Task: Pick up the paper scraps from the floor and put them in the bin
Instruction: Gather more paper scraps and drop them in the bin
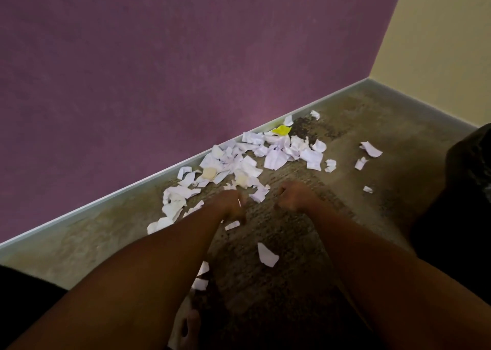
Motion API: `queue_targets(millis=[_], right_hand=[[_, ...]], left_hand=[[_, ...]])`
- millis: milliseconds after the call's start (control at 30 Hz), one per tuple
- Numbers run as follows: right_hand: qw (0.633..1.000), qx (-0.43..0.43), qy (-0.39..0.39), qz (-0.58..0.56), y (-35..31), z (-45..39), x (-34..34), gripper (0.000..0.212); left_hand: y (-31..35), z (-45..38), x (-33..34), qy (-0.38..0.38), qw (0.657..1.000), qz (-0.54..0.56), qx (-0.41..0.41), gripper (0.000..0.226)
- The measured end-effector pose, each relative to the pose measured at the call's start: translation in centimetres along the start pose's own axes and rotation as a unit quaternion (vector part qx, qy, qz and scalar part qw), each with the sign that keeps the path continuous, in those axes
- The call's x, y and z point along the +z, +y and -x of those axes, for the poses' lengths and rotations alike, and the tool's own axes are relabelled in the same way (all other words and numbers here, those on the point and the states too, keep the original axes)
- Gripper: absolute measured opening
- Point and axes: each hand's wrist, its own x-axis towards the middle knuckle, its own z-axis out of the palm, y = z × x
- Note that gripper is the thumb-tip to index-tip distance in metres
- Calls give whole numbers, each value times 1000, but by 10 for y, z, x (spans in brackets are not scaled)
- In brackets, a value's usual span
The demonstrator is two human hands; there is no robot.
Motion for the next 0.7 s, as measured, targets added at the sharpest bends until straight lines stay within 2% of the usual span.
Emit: queue_targets(millis=[133,267,400,500,633,700], right_hand=[[994,-38,-71,73,-7,-13,39,46],[972,-50,-184,134,-20,-16,67,28],[957,-39,-223,180,-22,-28,91,63],[940,-30,-257,224,-18,-35,103,63],[950,-12,-218,223,-14,-38,117,58],[947,-12,-222,233,-14,-37,123,53]], left_hand=[[-48,11,19,-71,994,-74,-42,82],[-94,31,36,-101,982,-139,-77,112],[-128,46,59,-81,971,-211,-74,130],[-143,50,81,-40,970,-239,-37,132],[-154,44,98,-13,972,-236,-13,132],[-151,37,92,-12,974,-228,-11,123]])
